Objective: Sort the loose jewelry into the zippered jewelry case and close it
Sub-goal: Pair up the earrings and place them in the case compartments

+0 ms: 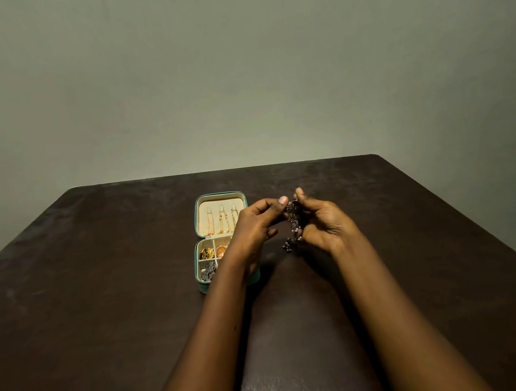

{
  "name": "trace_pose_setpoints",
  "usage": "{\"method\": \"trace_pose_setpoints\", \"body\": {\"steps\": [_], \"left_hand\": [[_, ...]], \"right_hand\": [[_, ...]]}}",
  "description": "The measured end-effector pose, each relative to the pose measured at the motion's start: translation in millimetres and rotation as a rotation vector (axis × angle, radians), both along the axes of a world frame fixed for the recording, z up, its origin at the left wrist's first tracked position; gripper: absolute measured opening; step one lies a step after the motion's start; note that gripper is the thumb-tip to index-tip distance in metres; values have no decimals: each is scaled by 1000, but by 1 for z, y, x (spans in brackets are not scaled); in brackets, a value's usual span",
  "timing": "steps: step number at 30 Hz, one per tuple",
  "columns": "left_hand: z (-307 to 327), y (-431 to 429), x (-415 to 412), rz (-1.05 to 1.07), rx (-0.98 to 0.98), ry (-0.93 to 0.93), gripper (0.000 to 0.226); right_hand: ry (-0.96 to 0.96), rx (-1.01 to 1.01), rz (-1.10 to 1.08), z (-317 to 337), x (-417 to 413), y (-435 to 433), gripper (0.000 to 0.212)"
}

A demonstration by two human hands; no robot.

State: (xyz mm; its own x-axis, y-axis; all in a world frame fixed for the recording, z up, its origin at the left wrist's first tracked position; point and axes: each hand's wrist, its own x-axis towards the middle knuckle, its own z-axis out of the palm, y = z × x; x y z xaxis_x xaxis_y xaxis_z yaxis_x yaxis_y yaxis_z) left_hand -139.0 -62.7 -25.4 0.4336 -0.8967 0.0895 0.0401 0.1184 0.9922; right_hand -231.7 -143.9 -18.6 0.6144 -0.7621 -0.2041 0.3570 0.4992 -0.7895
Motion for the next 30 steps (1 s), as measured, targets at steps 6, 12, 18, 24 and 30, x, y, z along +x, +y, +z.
{"method": "trace_pose_setpoints", "body": {"steps": [6, 12, 18, 24, 30], "left_hand": [[-1, 1, -2, -22, 45, -28, 15], [-1, 0, -2, -1, 36, 33, 15], [-1, -1, 1, 9, 17, 128, 14], [4, 2, -2, -42, 7, 162, 15], [9, 6, -1, 35, 23, 172, 16]], "right_hand": [[-29, 188, 28, -4, 5, -2, 22], [25, 181, 74, -5, 9, 5, 25], [56, -117, -18, -3, 6, 8, 22], [51, -251, -103, 0, 12, 13, 27], [-92, -137, -130, 6, 12, 12, 33]]}}
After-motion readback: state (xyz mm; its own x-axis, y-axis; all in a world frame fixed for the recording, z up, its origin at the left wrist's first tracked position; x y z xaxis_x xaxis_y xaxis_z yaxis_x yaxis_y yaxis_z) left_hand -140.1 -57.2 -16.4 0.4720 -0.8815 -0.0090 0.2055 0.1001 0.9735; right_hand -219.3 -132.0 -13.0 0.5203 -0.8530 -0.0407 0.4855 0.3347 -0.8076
